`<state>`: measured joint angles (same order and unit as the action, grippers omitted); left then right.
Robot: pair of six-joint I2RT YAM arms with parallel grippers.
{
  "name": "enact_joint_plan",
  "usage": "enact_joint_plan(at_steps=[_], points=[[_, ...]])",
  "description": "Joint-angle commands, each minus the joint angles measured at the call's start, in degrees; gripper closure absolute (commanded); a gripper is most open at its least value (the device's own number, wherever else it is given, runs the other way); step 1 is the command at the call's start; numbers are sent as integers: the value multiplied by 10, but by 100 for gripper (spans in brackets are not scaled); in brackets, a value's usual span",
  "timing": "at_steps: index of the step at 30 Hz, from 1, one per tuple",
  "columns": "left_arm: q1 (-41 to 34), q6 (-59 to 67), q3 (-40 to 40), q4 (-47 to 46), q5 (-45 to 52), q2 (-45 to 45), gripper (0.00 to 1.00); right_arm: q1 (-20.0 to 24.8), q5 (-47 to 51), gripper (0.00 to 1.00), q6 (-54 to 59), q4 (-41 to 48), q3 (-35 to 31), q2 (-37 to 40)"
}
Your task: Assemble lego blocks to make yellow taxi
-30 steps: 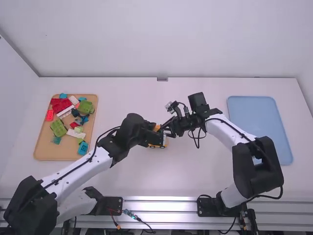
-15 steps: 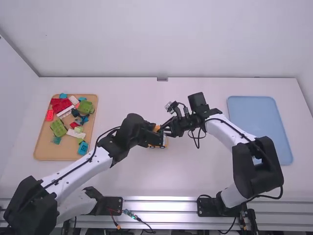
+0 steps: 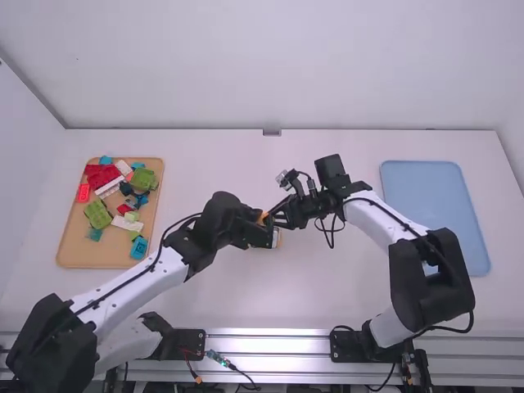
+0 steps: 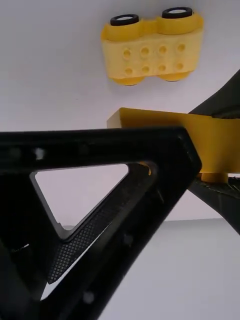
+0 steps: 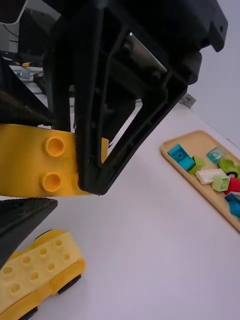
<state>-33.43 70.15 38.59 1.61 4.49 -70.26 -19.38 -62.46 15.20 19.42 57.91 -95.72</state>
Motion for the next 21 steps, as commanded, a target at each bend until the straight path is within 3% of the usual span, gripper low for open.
enact_joint_plan(at_steps=[1,5,11,13,16,21], points=[[-3,1,-4,3,9,11,98,-2,-2,64,3,0,13,-5],[-4,-1,-4,5,9,11,98,-2,0,75,3,-1,13,-5],[-3,-3,-4,10,9,11,98,-2,0,78,3,0,13,-5],[-3,-2,-4,10,9,11,98,-2,0,73,3,0,13,-5],[-3,-3,-4,10,9,11,98,-2,0,51,3,-1,13,-5],[-4,-3,-4,10,9,11,98,-2,0,46,3,-1,13,-5]])
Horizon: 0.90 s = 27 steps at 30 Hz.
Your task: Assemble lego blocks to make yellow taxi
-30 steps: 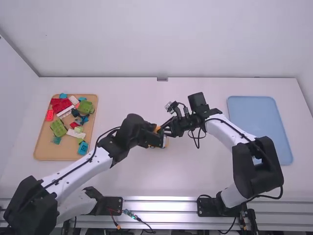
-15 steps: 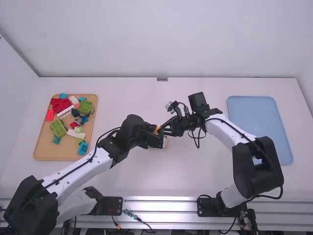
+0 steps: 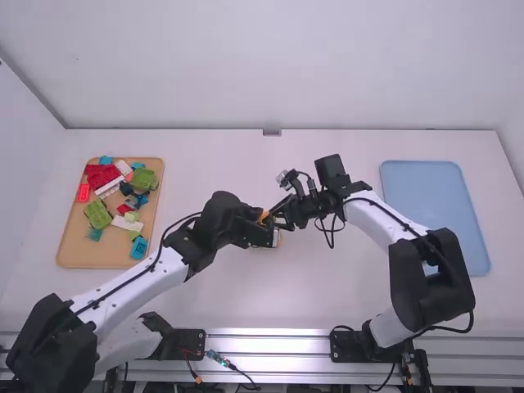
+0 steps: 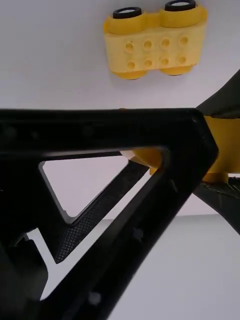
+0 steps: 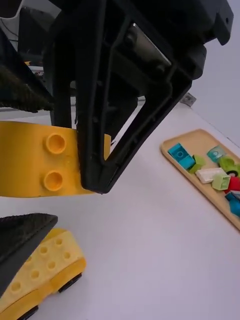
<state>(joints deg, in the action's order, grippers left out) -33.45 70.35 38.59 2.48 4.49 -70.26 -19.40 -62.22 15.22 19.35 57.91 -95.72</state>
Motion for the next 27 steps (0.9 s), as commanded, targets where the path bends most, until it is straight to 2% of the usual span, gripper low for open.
enact_joint_plan(at_steps=[1,4,7,16,21,22,24,26,27], points=[[-3,-4,-4,1,9,11,98,-2,-3,48,5,0,13,-5],[-3,-4,-4,2,20,11,98,-5,-1,57,7,0,13,-5],[-3,-4,-4,3,28,11,98,-14,12,60,7,-3,13,-5],[-3,-4,-4,3,21,11,98,-23,27,76,-6,-9,13,-5],[-3,-4,-4,4,21,11,95,-23,27,78,-6,-10,13,-5],[-3,-4,-4,4,21,11,78,-23,27,78,-6,-10,13,-5],[-3,-4,-4,4,21,11,55,-22,27,78,-3,-9,13,-5],[-3,-5,-4,3,17,11,1,-14,27,79,-4,-11,13,-5],[-3,-5,-4,3,16,11,1,-14,27,79,-3,-11,13,-5]])
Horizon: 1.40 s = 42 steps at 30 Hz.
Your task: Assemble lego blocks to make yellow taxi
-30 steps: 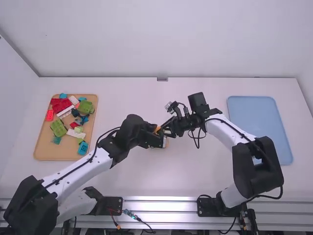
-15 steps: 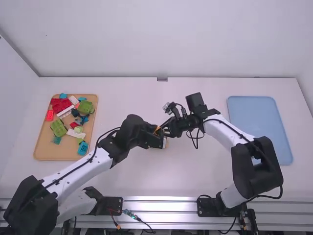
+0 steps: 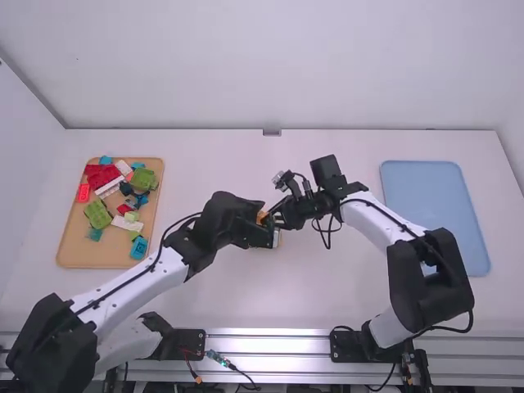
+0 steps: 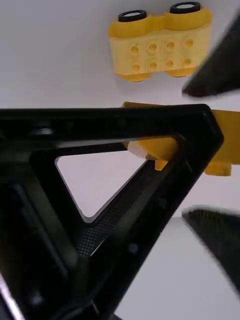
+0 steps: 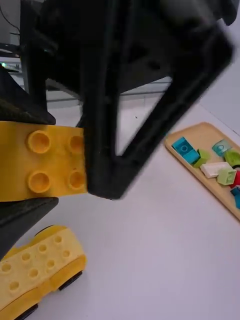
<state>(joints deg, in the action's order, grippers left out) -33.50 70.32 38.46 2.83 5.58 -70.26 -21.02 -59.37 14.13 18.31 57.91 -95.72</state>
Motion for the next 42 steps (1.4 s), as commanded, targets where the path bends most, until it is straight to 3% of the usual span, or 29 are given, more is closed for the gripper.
enact_joint_plan(at_steps=[1,8,12,17,22,27,30,42], points=[[-3,-14,-3,1,-7,11,1,8,-1,80,8,0,13,-5],[-2,-94,8,0,-43,21,1,36,28,80,81,6,13,-5],[5,-94,17,-16,-10,27,1,37,85,89,125,6,13,-4],[58,-113,30,-28,72,30,1,38,153,95,205,26,13,14],[153,-123,33,-28,237,30,1,40,192,99,342,73,13,36],[245,-120,33,-33,410,30,1,42,184,100,468,133,13,43],[273,-120,33,-38,462,29,1,42,184,100,516,148,7,43],[278,-120,33,-39,477,-17,1,105,72,100,626,42,-100,43]])
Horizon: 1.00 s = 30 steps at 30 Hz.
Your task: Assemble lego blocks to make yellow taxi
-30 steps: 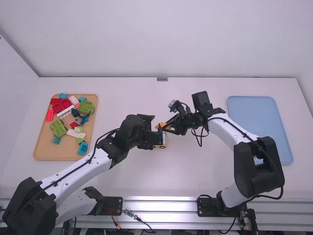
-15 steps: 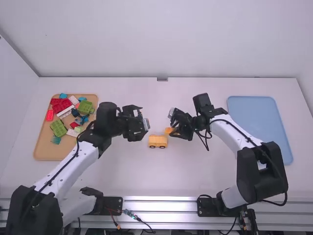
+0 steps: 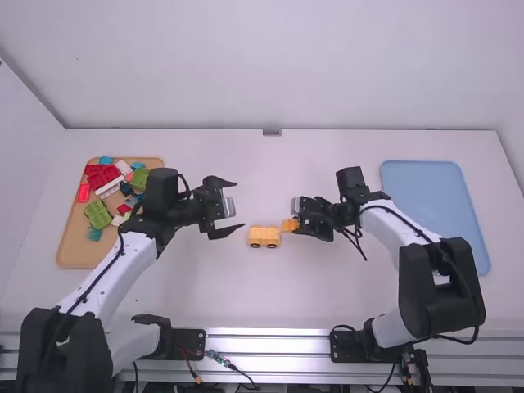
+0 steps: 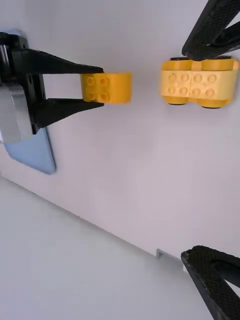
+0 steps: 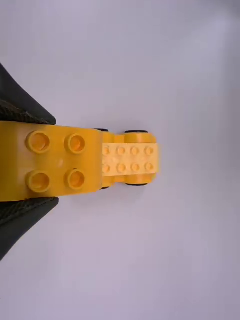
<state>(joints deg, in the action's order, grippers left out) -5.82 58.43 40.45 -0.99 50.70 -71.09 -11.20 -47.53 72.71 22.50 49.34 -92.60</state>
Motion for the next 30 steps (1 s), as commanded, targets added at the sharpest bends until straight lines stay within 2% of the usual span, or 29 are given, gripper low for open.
enact_joint_plan(at_steps=[1,6,10,13,19,21,23,30], points=[[2,11,13,-1,44,-18,1,15,-60,100,37,-34,-37,12],[-3,29,13,-9,75,-47,1,24,-70,100,-45,-142,-86,12],[1,29,13,-7,102,-89,1,11,-75,100,-85,-219,-117,12],[-7,29,13,21,130,-152,1,-4,-82,100,-85,-259,-137,12],[-10,29,13,63,145,-256,1,-24,-108,100,-85,-272,-148,12],[-10,29,13,65,152,-265,1,-25,-115,100,-85,-272,-147,12],[-10,29,13,64,177,-284,1,-28,-113,100,-130,-273,-136,12],[-20,31,-6,70,167,-284,1,-48,-109,100,-182,-312,-130,-5]])
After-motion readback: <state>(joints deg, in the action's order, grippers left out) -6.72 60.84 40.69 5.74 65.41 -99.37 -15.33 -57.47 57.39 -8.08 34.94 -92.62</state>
